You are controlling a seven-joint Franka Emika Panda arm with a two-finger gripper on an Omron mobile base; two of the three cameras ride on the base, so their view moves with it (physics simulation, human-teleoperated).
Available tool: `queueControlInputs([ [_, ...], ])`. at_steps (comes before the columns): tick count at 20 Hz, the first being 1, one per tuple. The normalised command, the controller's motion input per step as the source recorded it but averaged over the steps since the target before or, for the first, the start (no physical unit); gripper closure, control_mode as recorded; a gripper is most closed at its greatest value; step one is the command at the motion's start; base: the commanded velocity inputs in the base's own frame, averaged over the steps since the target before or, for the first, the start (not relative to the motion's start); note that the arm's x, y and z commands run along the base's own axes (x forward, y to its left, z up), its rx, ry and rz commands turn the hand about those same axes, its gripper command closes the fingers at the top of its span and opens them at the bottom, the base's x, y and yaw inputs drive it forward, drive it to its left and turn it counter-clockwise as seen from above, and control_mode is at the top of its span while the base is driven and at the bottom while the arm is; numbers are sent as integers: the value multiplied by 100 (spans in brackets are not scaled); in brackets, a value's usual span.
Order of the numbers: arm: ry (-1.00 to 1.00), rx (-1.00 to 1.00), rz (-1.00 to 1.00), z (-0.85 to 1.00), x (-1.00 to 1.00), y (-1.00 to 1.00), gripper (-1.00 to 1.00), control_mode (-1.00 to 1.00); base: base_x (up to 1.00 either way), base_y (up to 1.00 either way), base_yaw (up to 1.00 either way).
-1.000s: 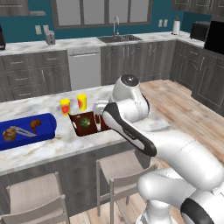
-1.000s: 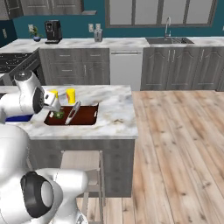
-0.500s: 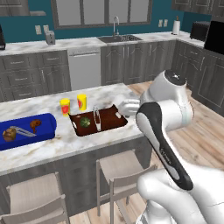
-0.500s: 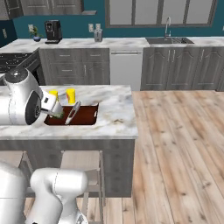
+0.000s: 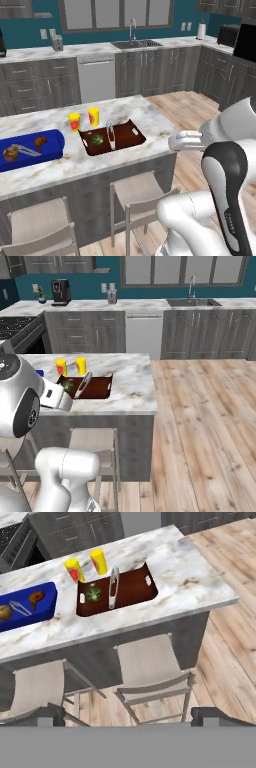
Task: Gather the eggplant and broccoli from the fridge and place them on a tray on the dining counter. Then gather the chicken drumsticks from the fridge and place them on the other tray.
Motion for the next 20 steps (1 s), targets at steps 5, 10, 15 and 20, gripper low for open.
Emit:
queueControlInputs([
  [5, -30, 0, -1, 0, -87, -32, -100, -100, 0, 0, 0],
  [10, -15, -3, -8, 11, -57, -42, -100, -100, 0, 0, 0],
  [15, 1, -11, -16, 0, -8, -28, -100, -100, 0, 0, 0],
  [20, 4, -6, -11, 0, 9, -3, -100, -100, 0, 0, 0],
])
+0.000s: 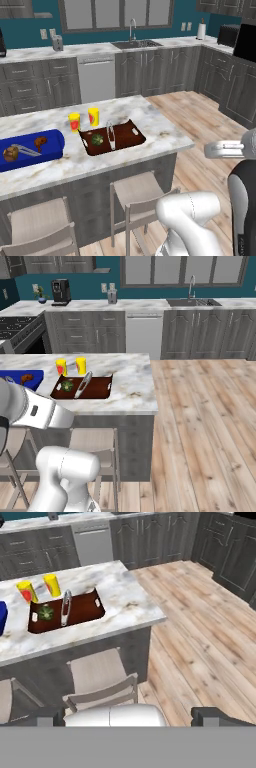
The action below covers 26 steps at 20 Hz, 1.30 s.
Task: Gather the eggplant and broccoli from the fridge and place them on a tray on the dining counter. Then gather the chicken drumsticks from the fridge and place them on the other tray.
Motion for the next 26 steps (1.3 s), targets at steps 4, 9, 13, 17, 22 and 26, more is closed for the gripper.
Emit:
queueControlInputs([
  [4, 3, 0, 0, -4, 0, 0, -100, -100, 0, 0, 0],
  [9, 0, 0, 0, -1, 0, 0, -100, -100, 0, 0, 0],
  [13, 0, -1, 1, -3, 0, 5, -100, 100, -6, 5, 1],
  [17, 0, 0, 0, 0, 0, 0, -100, 100, -62, -1, -18],
  [22, 0, 0, 0, 0, 0, 0, -100, 100, -44, -12, -47],
  [26, 0, 0, 0, 0, 0, 0, -100, 100, -23, -21, -53],
])
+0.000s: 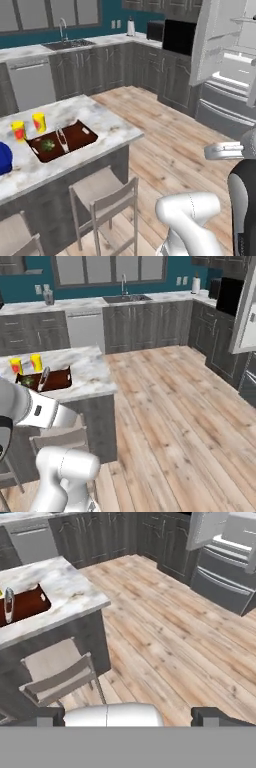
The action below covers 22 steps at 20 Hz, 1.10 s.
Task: Gather the eggplant and broccoli from the fridge and place them on a tray on the dining counter. Then gather the chicken drumsticks from the fridge and place them on the other tray.
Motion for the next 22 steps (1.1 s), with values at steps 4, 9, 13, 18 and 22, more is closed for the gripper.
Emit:
queueControlInputs([
  [4, 0, 0, 0, 0, 0, 0, -100, 100, 0, -27, -50],
  [9, 0, 0, 0, 0, 0, 0, -100, 100, 8, -37, -43],
  [13, 0, 0, 0, 0, 0, 0, -100, 100, 18, -47, -32],
  [18, 0, 0, 0, 0, 0, 0, -100, 100, 34, -48, -20],
  [22, 0, 0, 0, 0, 0, 0, -100, 100, 47, -47, -11],
])
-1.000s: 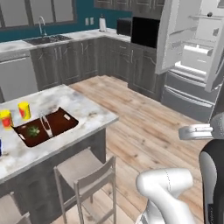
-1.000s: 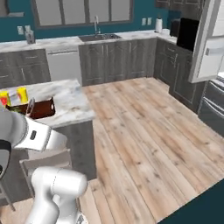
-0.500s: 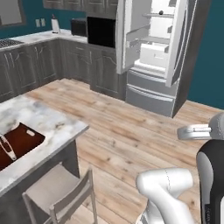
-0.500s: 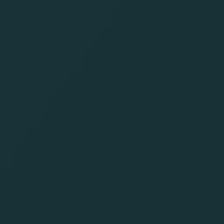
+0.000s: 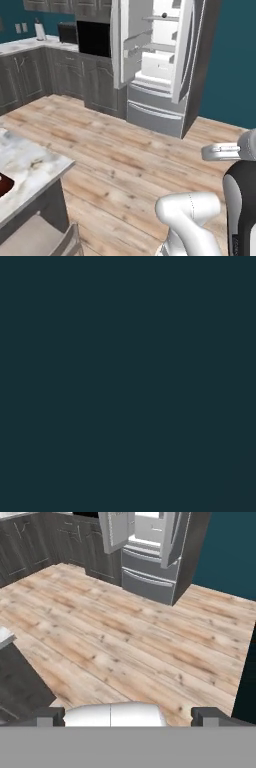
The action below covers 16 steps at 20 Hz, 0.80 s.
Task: Gather the eggplant and broccoli from the fridge and place them on a tray on the dining counter. Then gather the chicken drumsticks from the fridge and place them on the other tray.
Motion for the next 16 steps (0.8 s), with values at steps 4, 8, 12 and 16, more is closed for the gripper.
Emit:
queueControlInputs([
  [4, 0, 0, 0, 0, 0, 0, -100, 100, 62, -41, -7],
  [8, 0, 0, 0, 0, 0, 0, -100, 100, 66, -37, -4],
  [12, 0, 0, 0, 0, 0, 0, -100, 100, 74, -25, -1],
  [16, 0, 0, 0, 0, 0, 0, -100, 100, 87, -13, 0],
])
